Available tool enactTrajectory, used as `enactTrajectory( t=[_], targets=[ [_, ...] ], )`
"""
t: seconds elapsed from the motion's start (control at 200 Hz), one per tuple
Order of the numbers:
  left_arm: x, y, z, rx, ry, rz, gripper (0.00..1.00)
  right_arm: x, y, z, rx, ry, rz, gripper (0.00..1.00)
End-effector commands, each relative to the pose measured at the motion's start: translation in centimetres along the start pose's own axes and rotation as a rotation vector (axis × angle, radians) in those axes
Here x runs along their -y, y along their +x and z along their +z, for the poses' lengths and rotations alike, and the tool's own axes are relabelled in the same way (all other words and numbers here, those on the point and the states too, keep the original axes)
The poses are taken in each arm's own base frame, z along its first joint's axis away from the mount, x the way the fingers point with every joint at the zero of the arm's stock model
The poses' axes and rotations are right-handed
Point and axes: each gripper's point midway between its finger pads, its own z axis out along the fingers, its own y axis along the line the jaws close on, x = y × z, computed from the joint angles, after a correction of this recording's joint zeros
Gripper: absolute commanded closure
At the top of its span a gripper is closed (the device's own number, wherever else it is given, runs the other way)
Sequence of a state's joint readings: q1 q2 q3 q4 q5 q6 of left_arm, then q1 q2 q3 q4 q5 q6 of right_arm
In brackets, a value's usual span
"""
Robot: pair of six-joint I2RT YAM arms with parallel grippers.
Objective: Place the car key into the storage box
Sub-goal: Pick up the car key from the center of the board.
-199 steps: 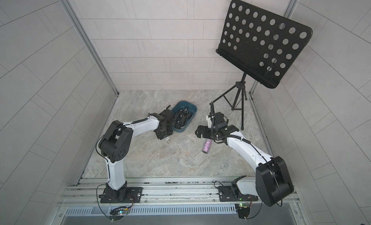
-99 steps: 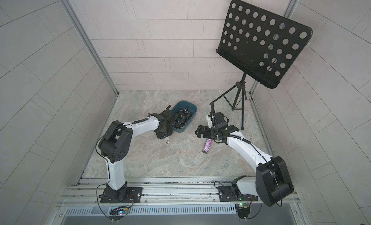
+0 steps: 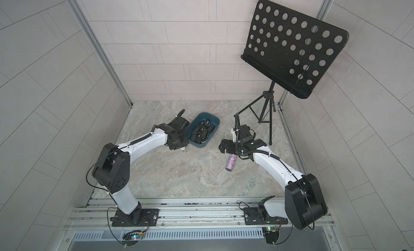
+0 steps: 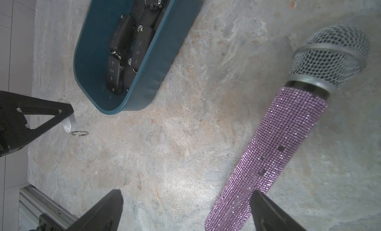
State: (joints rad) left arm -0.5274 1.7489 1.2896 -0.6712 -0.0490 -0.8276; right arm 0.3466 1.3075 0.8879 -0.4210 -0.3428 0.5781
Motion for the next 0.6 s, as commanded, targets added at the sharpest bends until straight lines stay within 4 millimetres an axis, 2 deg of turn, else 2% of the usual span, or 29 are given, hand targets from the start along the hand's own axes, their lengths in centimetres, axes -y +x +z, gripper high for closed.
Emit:
enactTrajectory(
  t=[0.0, 0.16, 0.38, 0.595],
  targets=[
    [0.3, -1.4, -1.6, 0.049, 0.017, 0.061, 0.67, 0.3, -0.7, -0.4, 0.011, 0.034, 0.01, 0.0],
    [2.1, -3.3, -2.8, 0.095, 0.062, 0.134, 0.67, 0.4, -0.8, -0.7, 0.014, 0.048, 0.002, 0.0],
    [5.8, -5.5, -4.0, 0.118, 0.148, 0.252, 0.67, 0.5, -0.7, -1.0, 0.022, 0.054, 0.0, 0.0],
    [9.4, -6.3, -3.3, 0.05, 0.214, 0.395, 0.67, 0.7, -0.2, -1.3, 0.022, 0.054, 0.008, 0.0]
  ],
)
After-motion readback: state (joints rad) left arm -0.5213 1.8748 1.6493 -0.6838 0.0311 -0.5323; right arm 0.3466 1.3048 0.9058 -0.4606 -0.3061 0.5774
